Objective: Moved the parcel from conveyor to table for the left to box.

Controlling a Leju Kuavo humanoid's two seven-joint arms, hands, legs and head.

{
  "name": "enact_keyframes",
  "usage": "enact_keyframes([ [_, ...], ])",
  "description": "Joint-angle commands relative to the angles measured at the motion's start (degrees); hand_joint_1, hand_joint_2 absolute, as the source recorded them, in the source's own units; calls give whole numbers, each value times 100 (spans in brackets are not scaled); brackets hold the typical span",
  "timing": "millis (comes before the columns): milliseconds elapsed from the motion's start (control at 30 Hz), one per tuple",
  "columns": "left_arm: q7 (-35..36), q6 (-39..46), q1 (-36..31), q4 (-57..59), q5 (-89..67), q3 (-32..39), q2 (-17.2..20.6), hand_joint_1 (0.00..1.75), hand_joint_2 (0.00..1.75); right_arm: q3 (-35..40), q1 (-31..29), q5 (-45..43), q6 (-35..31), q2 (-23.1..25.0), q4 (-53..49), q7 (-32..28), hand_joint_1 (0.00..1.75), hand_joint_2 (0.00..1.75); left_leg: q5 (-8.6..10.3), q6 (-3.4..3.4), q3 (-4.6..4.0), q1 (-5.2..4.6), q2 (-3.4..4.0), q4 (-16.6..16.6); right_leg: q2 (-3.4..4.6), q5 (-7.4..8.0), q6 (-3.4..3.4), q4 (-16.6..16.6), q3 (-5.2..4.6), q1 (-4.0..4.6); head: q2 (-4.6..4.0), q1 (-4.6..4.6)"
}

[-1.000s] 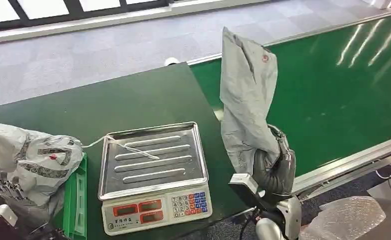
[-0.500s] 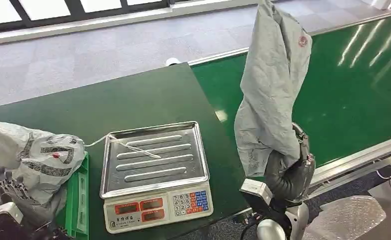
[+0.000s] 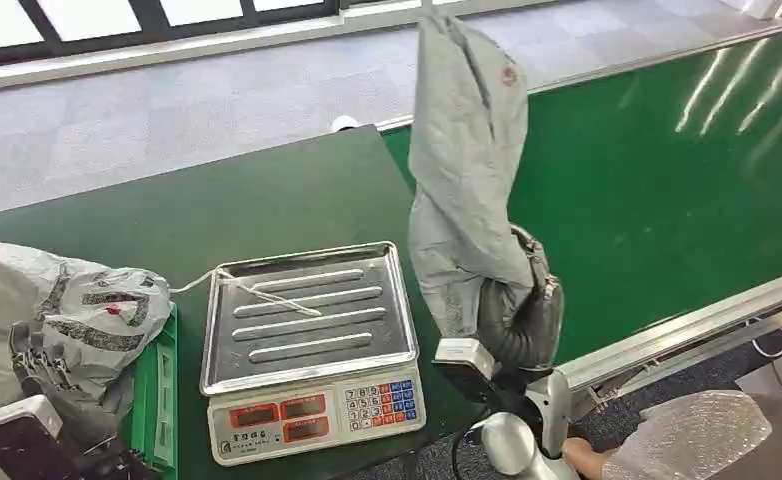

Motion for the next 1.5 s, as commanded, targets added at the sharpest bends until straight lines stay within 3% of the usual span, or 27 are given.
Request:
enact_keyframes([
  [33,50,-132,-552,724,138,-309,241,0,0,1894,-1111,-545,384,157,2216,17,175,175,28,6,4,-2,8,-17,16,29,-2,-12,-26,-1,0,0],
  [300,57,-28,242,78,186,-165,344,0,0,2043,-848,-1527,1050,-91,2383,-150,175,175,41,4,9,-3,-6,-24,7,36,0,-22,-33,0,0,0],
  [367,58,-23,272,23,185,-160,343,0,0,2054,-870,-1526,1112,-104,2380,-123,175,175,31,1,7,-3,-6,-11,7,26,-2,-7,-34,0,0,0],
  [567,210,96,625,-401,88,-25,241,0,0,2052,-832,-730,1223,-171,2394,680,171,175,40,4,-11,-6,-7,-16,9,38,-2,-15,-51,-4,0,-2],
  [767,242,106,695,-459,44,-5,205,0,0,1999,-813,-619,1198,-199,2432,767,166,175,42,6,-17,-7,-22,-13,-5,35,1,-14,-54,-4,0,0],
  [833,280,116,736,-499,-27,29,160,0,0,1880,-779,-477,1169,-165,2452,936,152,175,42,7,-18,-7,-23,-14,-7,35,2,-15,-54,-4,0,0],
  [867,298,118,764,-534,-68,48,131,0,0,1821,-764,-331,1224,-167,2486,1094,68,175,36,4,-11,-6,-21,-8,-8,28,1,-8,-49,-4,0,0],
  [900,315,119,792,-576,-94,64,119,0,0,1759,-763,-207,1242,-166,2541,1246,3,175,44,7,-18,-8,-23,-16,-6,37,2,-17,-54,-5,0,0],
  [1133,352,164,835,-682,-147,153,85,0,0,1662,-815,-270,1202,-156,2621,1114,0,175,39,4,-18,-9,-25,-10,-10,31,1,-8,-56,-6,0,0],
  [1167,361,169,818,-687,-161,172,79,0,0,1649,-849,-267,1193,-147,2636,1098,0,0,45,7,-23,-8,-25,-14,-8,38,3,-15,-60,-5,0,0],
  [1500,452,146,758,-716,-395,75,-122,0,0,1458,-638,-283,957,-377,2396,1022,0,0,43,9,-26,-9,-37,-10,-20,35,6,-14,-58,-7,0,0],
])
